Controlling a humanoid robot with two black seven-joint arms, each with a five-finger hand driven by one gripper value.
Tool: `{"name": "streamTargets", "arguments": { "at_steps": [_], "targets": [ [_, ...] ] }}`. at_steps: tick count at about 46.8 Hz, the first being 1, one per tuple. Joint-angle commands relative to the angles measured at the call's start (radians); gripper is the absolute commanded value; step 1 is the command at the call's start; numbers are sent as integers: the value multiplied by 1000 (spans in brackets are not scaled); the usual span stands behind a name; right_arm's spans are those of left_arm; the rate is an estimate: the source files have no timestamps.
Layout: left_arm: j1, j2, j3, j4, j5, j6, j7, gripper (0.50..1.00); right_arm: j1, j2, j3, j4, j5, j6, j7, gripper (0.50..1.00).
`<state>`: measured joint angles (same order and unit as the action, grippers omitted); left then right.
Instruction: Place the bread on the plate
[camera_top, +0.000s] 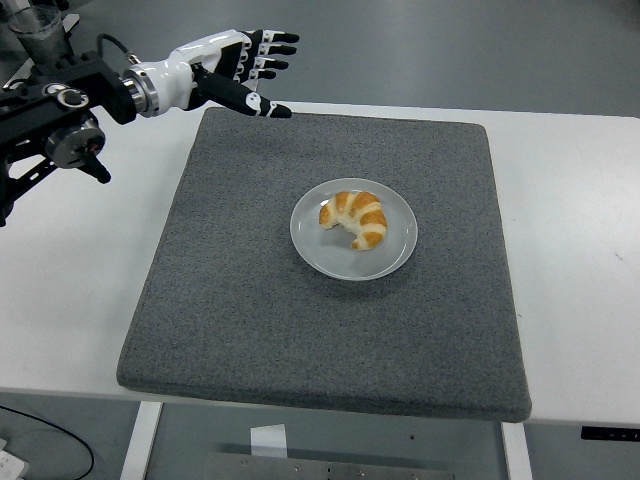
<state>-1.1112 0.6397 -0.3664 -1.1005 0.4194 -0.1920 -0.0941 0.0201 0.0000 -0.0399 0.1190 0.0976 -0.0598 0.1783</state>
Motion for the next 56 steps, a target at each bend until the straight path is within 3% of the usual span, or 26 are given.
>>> {"name": "streamTargets", "arguments": {
  "at_steps": [1,10,22,29,44,56],
  "targets": [
    [36,27,-42,2,-79,-14,0,1000,0,0,0,1,-1,0,0,932],
    [132,89,-132,7,-286,-38,2,1000,0,0,0,1,1,0,0,932],
    [198,117,-144,145,-513,-173,7,1000,0,0,0,1,1,0,0,932],
    [205,89,-144,217,-557,-201,11,1000,0,0,0,1,1,0,0,932],
    [189,-63,-146,317,-556,-199,14,1000,1,0,3,16,1,3,0,932],
    [189,-74,-147,315,-558,-196,14,1000,1,0,5,17,1,3,0,932]
  ]
}}
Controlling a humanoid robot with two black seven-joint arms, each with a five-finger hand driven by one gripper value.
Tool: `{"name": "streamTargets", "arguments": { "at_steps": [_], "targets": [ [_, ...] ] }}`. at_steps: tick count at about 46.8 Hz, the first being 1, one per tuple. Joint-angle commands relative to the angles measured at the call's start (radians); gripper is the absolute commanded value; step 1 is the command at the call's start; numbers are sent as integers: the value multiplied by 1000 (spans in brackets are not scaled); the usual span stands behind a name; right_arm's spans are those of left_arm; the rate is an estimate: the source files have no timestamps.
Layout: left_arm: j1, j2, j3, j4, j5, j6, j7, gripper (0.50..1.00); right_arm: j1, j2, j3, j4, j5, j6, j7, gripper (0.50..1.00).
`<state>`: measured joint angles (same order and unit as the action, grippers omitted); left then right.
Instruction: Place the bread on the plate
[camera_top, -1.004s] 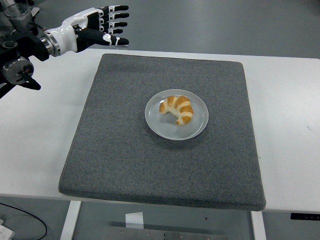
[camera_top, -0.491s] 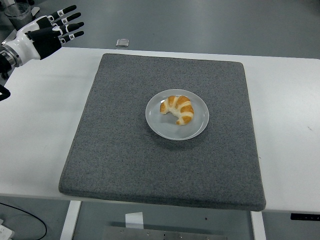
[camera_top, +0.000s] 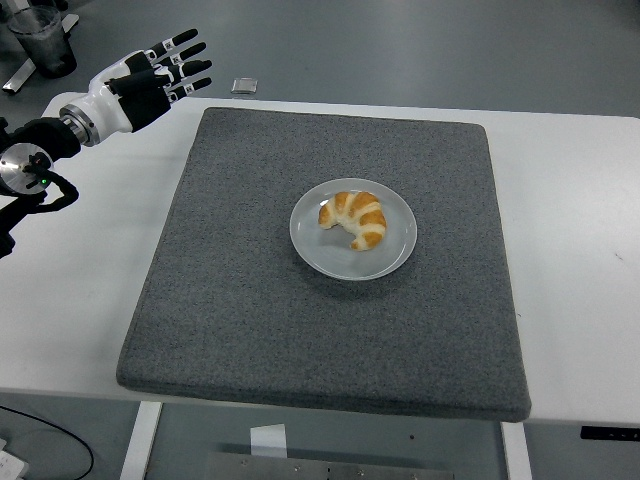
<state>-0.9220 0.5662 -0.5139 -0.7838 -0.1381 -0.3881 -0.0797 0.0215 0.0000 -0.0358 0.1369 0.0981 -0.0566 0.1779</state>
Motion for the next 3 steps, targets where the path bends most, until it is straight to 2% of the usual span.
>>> {"name": "streamTargets", "arguments": {
  "at_steps": [1,3],
  "targets": [
    [0,0,0,-2,0,0,0,1000,0,0,0,0,0,-2,0,932],
    [2,0,-2,-3,0,0,0,1000,0,0,2,-2,2,-3,0,932]
  ]
}}
